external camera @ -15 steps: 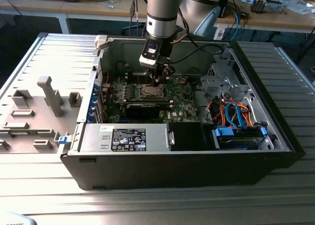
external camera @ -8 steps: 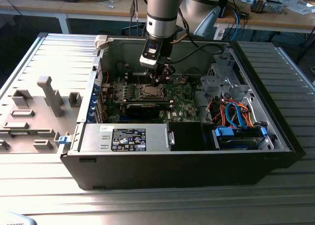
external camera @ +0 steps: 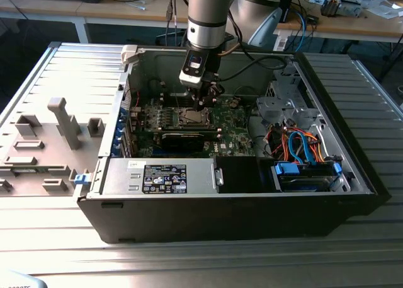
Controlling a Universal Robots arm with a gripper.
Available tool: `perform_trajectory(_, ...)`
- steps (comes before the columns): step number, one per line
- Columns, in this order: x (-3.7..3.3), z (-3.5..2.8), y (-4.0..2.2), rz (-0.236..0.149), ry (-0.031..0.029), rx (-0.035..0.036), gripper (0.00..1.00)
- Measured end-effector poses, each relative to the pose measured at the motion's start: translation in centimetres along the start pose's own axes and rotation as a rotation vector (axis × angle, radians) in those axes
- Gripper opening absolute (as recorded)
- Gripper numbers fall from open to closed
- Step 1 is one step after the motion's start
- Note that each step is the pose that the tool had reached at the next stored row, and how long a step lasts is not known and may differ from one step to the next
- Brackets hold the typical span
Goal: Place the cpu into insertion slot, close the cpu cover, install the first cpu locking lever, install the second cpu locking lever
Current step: 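Install the first cpu locking lever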
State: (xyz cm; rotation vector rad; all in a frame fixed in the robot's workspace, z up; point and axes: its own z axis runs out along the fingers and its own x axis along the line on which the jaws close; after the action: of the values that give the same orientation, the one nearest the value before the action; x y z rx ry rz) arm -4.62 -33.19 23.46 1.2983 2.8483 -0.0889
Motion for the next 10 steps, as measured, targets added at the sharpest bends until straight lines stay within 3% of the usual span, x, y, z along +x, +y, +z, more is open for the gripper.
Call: perform_trajectory(10,0.00,0.00,0.00,-0.018,-0.0008,-0.0006,0.11)
